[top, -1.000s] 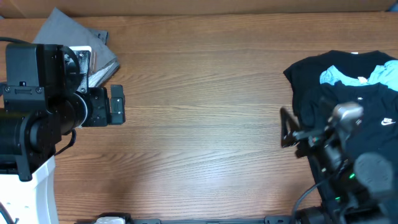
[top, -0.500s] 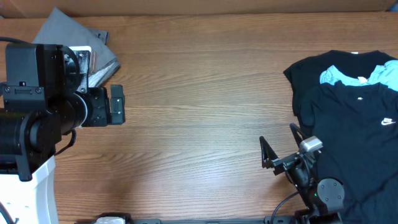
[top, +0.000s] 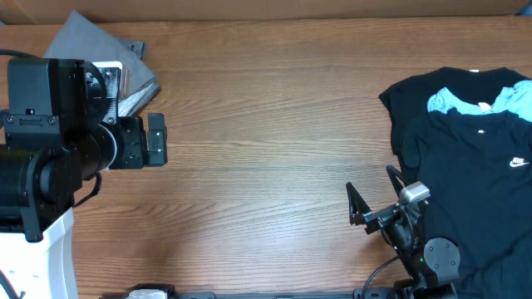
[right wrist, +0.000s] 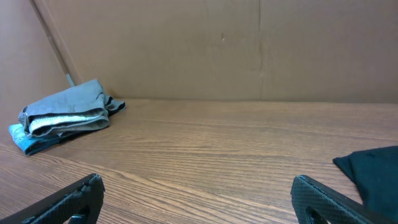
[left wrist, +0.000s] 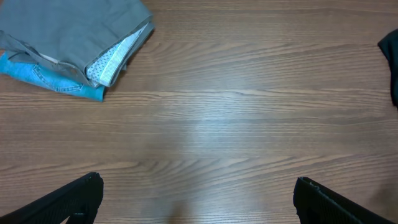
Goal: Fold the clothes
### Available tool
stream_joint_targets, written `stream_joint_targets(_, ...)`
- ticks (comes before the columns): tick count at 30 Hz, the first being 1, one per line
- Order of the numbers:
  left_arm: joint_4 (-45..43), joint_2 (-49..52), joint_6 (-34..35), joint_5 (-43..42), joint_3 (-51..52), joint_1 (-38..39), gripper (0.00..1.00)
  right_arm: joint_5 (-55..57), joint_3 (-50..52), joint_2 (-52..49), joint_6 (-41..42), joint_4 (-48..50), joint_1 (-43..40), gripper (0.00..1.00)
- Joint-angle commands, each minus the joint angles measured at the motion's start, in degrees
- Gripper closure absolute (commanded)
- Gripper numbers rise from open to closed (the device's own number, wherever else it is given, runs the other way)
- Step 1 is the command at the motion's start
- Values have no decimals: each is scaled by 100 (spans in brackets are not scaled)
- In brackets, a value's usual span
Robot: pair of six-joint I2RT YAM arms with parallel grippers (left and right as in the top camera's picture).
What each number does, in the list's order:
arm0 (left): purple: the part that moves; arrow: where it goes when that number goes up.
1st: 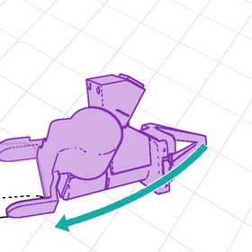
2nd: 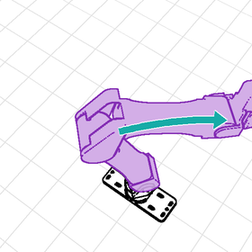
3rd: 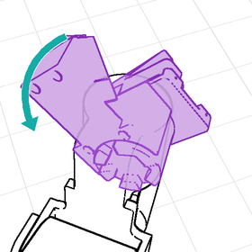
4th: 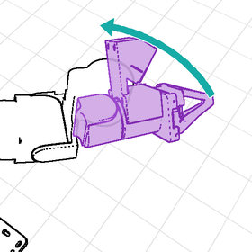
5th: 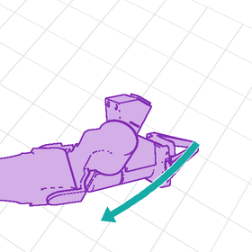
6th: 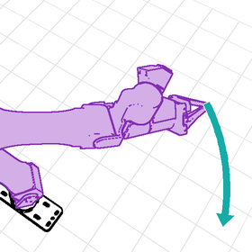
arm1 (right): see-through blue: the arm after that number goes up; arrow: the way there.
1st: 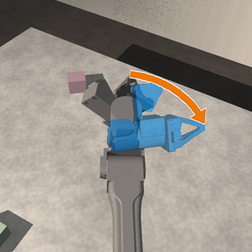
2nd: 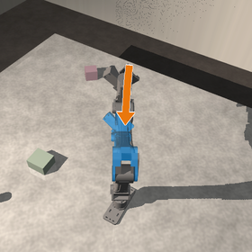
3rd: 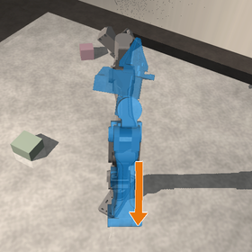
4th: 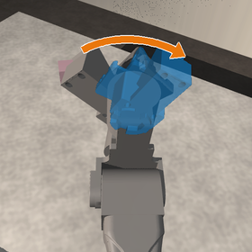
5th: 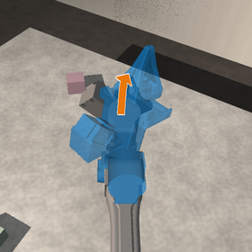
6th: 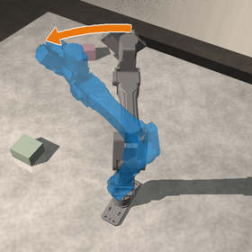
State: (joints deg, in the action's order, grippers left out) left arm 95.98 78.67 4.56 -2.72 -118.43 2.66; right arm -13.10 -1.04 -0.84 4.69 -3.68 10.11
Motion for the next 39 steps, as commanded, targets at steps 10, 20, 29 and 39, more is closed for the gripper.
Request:
stream_joint_targets(10,-17,-63,122,44,20,66,0,-4,59,68,-4,37,-33,0)
stream_joint_targets(20,-5556,-3526,33,-181,5311,94,0,-4,59,68,-4,37,-33,0)
stream_joint_targets(29,-8043,-6815,-487,-179,9562,92,0,-4,59,68,-4,37,-33,0)
stream_joint_targets(39,-9379,-7851,-584,-127,11816,92,0,-4,59,68,-4,37,-33,0)
